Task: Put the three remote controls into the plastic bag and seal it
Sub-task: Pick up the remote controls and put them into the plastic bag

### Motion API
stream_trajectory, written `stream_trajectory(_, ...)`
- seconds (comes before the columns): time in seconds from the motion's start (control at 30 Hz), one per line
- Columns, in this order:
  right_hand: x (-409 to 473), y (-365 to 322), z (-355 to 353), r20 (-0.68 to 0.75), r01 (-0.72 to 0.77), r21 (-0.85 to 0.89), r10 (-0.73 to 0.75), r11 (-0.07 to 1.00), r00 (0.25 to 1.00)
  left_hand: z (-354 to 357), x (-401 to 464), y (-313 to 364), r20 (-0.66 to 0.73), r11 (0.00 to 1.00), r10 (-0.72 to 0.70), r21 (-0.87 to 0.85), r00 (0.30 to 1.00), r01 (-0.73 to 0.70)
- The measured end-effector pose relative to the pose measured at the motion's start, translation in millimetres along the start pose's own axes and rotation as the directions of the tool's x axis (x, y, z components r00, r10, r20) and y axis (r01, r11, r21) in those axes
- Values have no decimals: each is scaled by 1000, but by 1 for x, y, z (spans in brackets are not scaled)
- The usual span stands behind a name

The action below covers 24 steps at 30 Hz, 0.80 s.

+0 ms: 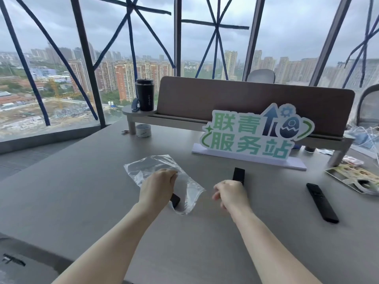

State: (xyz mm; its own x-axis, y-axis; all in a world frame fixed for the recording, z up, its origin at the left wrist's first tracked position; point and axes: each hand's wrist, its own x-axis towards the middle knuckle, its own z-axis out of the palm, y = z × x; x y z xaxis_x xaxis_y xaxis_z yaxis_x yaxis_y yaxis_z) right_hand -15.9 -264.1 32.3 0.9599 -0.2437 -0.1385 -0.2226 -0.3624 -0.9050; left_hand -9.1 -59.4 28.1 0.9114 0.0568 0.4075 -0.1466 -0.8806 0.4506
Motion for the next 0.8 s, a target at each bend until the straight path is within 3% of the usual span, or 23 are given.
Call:
stream_trajectory(0.1, 24, 22, -20, -254, -106, -344, 17, 933, 967, -1, -3, 2, -14, 1000, 7, -7, 1000, -7)
stream_trajectory(0.3, 51, 32, -12, -230, -189, -638, 50, 746, 972, -7, -8, 8, -42, 1000, -3, -7, 999, 2)
stream_trajectory(0.4, 57, 33, -29, -66, -139, -487, 122, 862, 990, -6, -10, 12, -32, 999, -25, -45, 999, 23)
stream_trajectory(0.47, 39, 26, -55, 81, -98, -188, 115, 977, 990, -1, -10, 16, -6, 997, -36, -71, 999, 35)
stream_trajectory(0.57, -8, 18, -108, 287, -165, 148, 117, 975, 951, 7, -9, 28, 43, 990, -21, -139, 999, 26)
stream_trajectory(0.67, -44, 18, -138, 449, -218, 144, 133, 965, 884, 11, -8, 43, 58, 986, 16, -164, 998, -7)
stream_trajectory(0.8, -52, 19, -109, 552, -182, 2, 151, 983, 820, 13, -10, 60, 49, 981, 66, -189, 997, -55)
